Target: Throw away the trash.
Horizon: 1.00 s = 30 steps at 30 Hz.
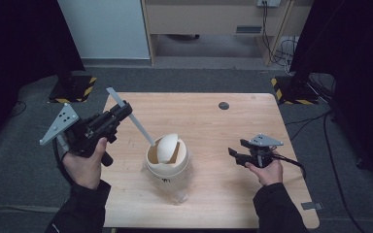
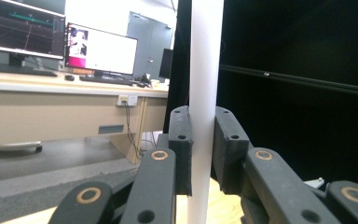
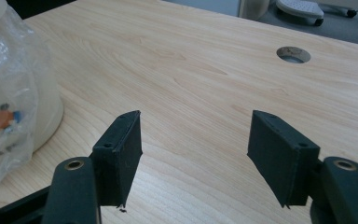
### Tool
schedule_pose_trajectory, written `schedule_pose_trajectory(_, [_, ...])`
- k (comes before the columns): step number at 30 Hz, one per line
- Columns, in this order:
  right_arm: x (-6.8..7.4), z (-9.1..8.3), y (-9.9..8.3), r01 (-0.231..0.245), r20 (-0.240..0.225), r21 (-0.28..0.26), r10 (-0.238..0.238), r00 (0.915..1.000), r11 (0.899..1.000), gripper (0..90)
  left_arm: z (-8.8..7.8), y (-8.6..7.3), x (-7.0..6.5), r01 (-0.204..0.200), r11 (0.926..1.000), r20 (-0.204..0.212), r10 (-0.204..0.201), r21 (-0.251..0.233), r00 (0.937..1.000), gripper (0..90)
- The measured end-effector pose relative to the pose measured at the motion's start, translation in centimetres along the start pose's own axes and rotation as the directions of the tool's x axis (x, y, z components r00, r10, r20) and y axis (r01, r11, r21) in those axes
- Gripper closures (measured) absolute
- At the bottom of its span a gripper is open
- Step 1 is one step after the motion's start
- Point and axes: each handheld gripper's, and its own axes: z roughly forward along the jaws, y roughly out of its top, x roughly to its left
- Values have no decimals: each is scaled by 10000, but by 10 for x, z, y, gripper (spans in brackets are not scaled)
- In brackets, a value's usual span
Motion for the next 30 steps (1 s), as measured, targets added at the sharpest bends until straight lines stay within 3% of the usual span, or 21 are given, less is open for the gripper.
schedule_pose_trajectory(10, [-1, 2, -3, 177, 66, 227, -179, 9998, 9996, 337, 1, -28, 10, 165, 9982, -132, -157, 579, 9998, 788])
schedule_pose_trajectory(15, [-2, 3, -5, 230, 31, 330, -231, 9997, 9992, 335, 7, -50, 16, 364, 9933, -164, -348, 1095, 9993, 788])
schedule_pose_trajectory(20, [-3, 3, -5, 235, 27, 377, -236, 9997, 9990, 334, 10, -61, 18, 455, 9901, -202, -432, 1326, 9989, 789])
schedule_pose_trajectory(30, [-3, 4, -7, 284, 47, 509, -286, 9996, 9983, 332, 15, -91, 25, 619, 9752, -395, -547, 2124, 9977, 789])
